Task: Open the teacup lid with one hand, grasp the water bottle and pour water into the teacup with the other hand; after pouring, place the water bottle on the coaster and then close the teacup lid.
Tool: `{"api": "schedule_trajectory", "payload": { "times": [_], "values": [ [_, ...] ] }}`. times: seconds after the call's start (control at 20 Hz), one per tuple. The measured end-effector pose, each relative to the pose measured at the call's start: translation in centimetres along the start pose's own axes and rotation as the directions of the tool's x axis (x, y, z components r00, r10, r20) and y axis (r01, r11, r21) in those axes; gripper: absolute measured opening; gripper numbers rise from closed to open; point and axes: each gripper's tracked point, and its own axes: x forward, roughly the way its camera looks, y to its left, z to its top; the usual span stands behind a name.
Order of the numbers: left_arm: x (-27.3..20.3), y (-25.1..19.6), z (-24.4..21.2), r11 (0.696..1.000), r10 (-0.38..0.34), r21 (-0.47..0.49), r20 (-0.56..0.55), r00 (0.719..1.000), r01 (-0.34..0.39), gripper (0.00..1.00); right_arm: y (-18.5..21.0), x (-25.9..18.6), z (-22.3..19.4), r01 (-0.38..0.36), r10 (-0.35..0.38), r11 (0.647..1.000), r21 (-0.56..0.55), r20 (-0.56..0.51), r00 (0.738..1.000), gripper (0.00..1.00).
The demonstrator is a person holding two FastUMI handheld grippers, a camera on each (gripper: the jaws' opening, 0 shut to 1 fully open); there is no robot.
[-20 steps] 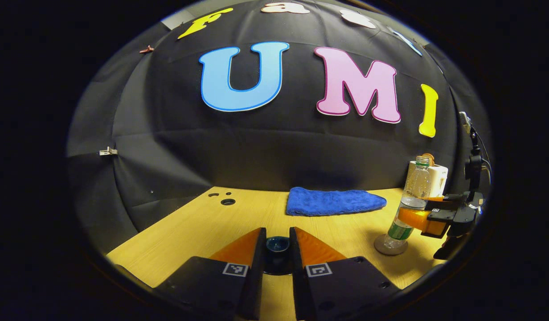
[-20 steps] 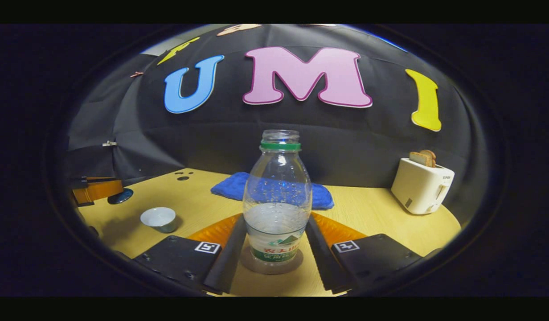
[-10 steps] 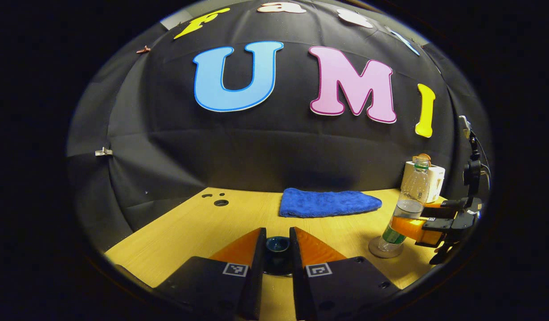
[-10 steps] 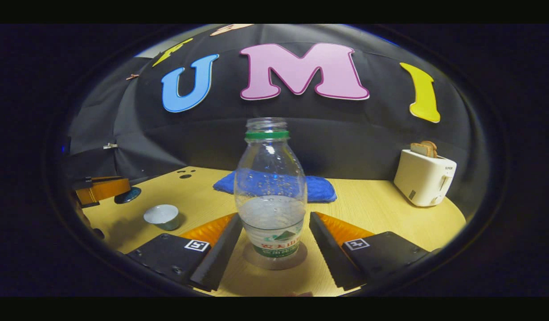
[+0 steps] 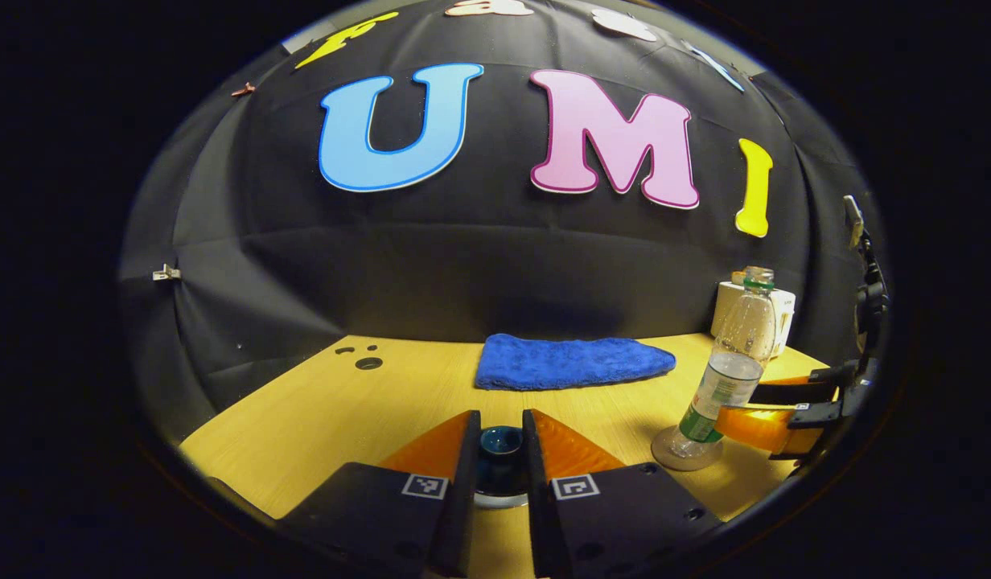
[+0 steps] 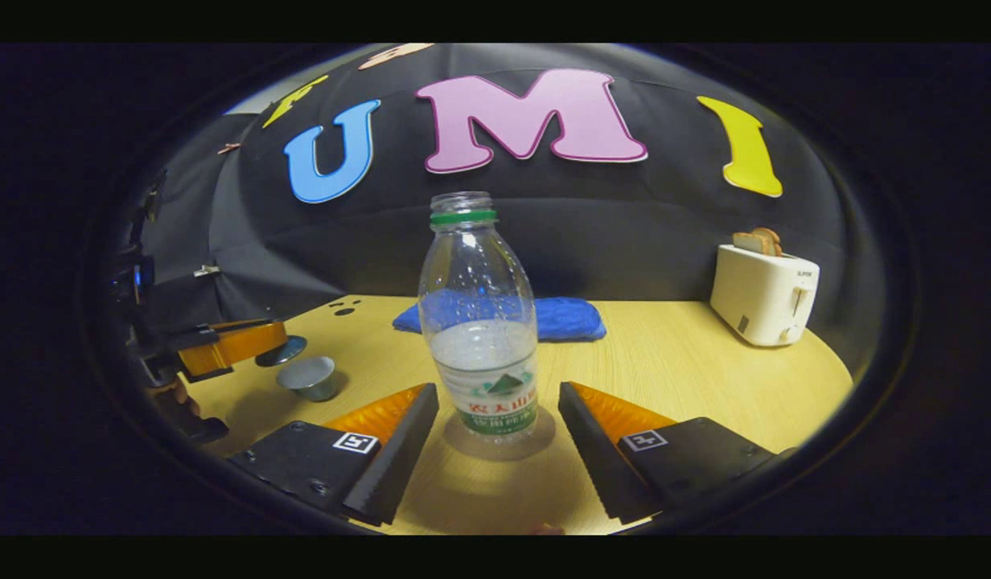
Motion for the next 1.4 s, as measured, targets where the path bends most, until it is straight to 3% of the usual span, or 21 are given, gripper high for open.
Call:
{"api": "schedule_trajectory", "payload": {
  "times": [0.35,0.4,0.6,0.65,0.7,0.85,0.95,1.0,1.2,1.4],
  "values": [
    [1.7,0.6,-2.6,1.0,0.021,-0.008,-0.054,0.998,-0.022,0.32,-0.6,-3.4,0.0,0.019,-0.019,1.0,0.003,-0.013,1.0,0.97],
    [1.8,0.7,-2.9,1.0,0.023,-0.009,-0.059,0.998,-0.023,0.36,-0.9,-3.5,0.1,0.025,-0.026,1.0,-0.006,-0.013,1.0,0.97],
    [2.1,0.6,-3.8,1.0,0.02,-0.016,-0.088,0.996,-0.021,0.34,-1.6,-3.7,-0.3,0.039,-0.039,0.999,-0.016,-0.027,0.999,0.97],
    [2.1,0.5,-4.0,1.0,0.015,-0.015,-0.093,0.996,-0.016,0.38,-1.6,-3.6,-0.2,0.04,-0.04,0.999,-0.015,-0.026,0.999,0.98],
    [2.1,0.5,-3.9,1.0,0.017,-0.011,-0.091,0.996,-0.018,0.32,-1.6,-3.7,-0.1,0.044,-0.044,0.999,-0.019,-0.025,0.999,0.97],
    [2.0,0.5,-3.4,1.0,0.018,0.008,-0.085,0.996,-0.017,0.37,-1.5,-3.7,0.3,0.048,-0.049,0.998,-0.039,-0.021,0.999,0.98],
    [1.5,0.3,-2.5,1.0,0.01,0.013,-0.065,0.998,-0.01,0.4,-1.3,-4.0,1.0,0.048,-0.049,0.998,-0.036,-0.007,0.999,0.97],
    [1.2,0.2,-1.6,1.0,0.003,0.007,-0.047,0.999,-0.003,0.48,-1.2,-4.3,1.7,0.051,-0.051,0.998,-0.036,0.003,0.999,0.97],
    [-1.6,0.1,2.3,1.0,0.004,-0.023,-0.007,1.0,-0.004,0.45,-0.7,-5.8,5.2,0.063,-0.06,0.996,-0.055,0.049,0.997,0.98],
    [-4.7,0.4,7.5,1.0,0.014,-0.014,0.027,1.0,-0.013,0.48,0.3,-8.3,10.1,0.065,-0.06,0.997,-0.048,0.1,0.993,0.98]
  ]
}}
